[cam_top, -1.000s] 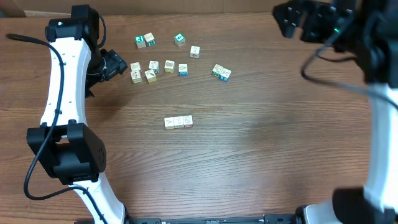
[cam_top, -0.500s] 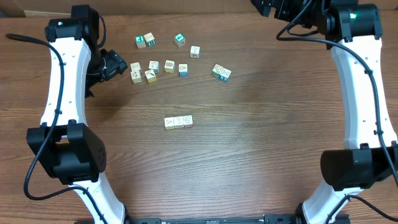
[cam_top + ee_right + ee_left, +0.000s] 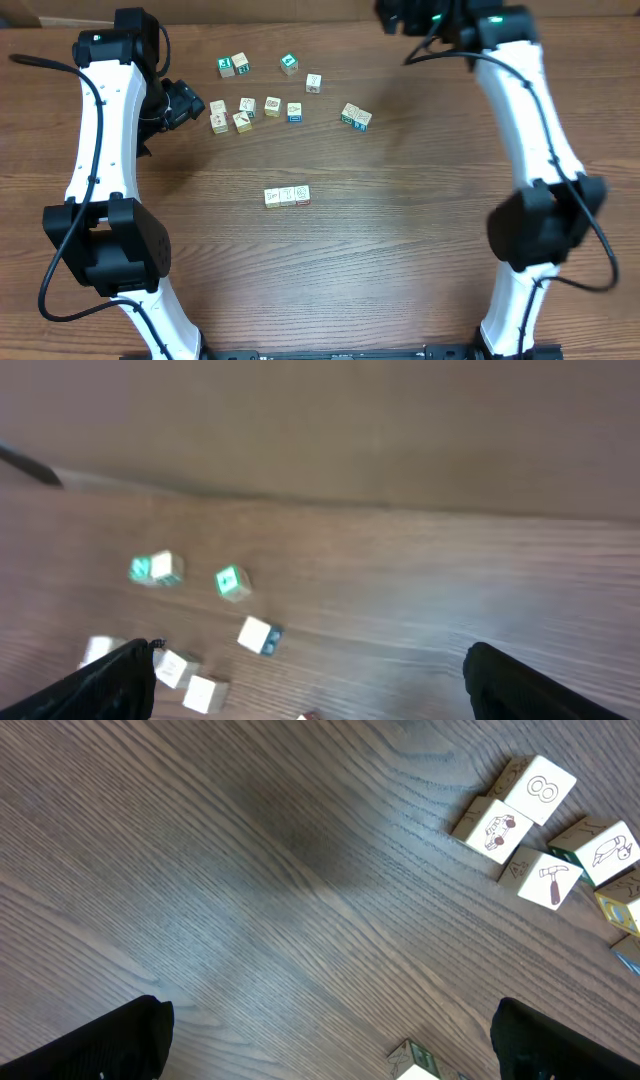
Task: Form a horizontal line
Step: 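Raise the right gripper and move it toward the back-right blocks, then lower the right gripper and close it on the umbrella 7 block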
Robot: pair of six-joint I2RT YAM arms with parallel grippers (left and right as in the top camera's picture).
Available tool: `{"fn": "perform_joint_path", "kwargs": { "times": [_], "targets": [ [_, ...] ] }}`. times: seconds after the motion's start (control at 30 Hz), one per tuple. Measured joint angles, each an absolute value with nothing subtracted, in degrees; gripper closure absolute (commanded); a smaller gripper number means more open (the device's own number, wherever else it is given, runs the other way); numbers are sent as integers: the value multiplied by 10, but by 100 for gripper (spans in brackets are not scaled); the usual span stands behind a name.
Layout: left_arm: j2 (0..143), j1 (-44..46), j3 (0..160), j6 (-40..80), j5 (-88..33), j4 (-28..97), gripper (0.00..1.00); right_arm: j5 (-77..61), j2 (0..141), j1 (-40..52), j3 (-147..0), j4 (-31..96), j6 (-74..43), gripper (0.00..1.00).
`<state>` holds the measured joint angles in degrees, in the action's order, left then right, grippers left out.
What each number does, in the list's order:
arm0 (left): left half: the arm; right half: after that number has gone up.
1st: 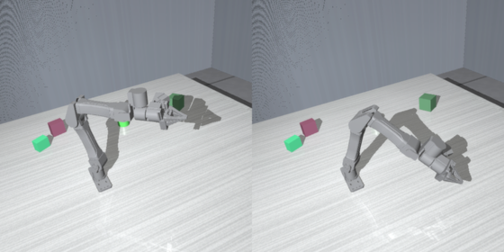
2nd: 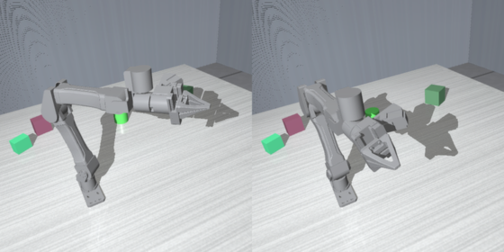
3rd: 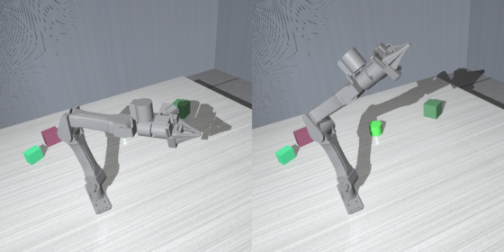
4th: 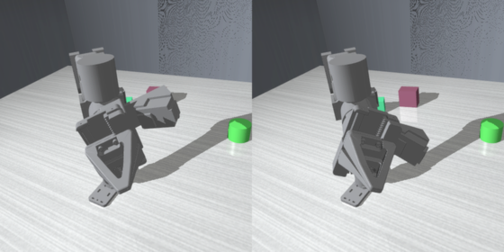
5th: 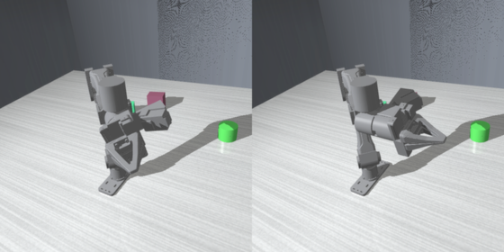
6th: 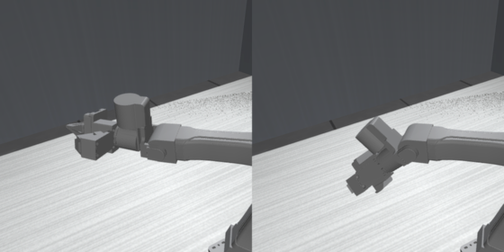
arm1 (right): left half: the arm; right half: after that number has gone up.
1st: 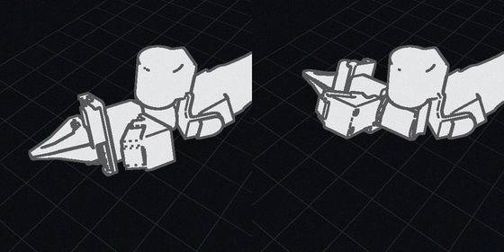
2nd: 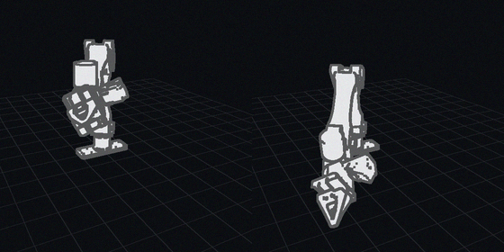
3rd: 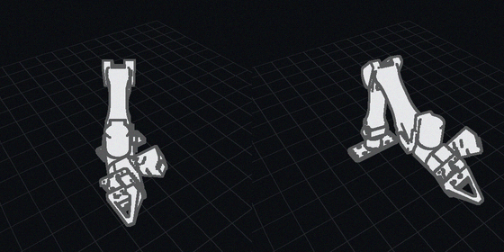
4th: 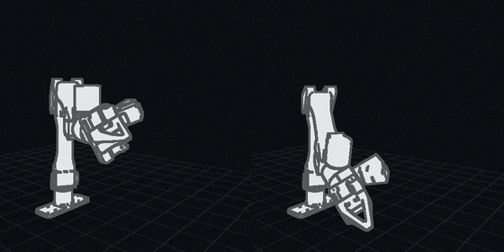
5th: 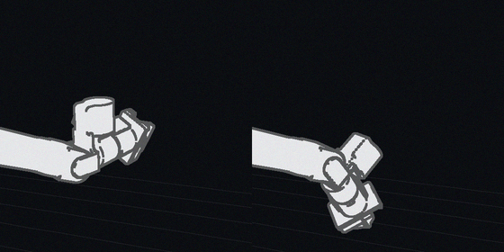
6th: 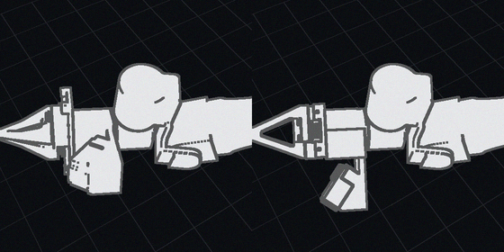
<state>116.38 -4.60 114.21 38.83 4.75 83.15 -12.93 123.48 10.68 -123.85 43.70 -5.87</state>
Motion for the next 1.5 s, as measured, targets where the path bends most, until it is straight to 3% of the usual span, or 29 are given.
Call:
{"fn": "perform_joint_path", "kwargs": {
  "times": [0.5,0.6,0.73,1.5],
  "targets": [
    [1164,-46,1142,388,47,832,0,30,1437,271,-1239,300,-57,6],
    [1164,-46,1142,388,47,832,0,44,1447,277,-1239,288,-81,14],
    [1164,-46,1142,388,47,832,0,57,1450,273,-1239,282,-113,33],
    [1164,-46,1142,388,47,832,0,64,1451,278,-1239,297,-142,37]
  ]
}}
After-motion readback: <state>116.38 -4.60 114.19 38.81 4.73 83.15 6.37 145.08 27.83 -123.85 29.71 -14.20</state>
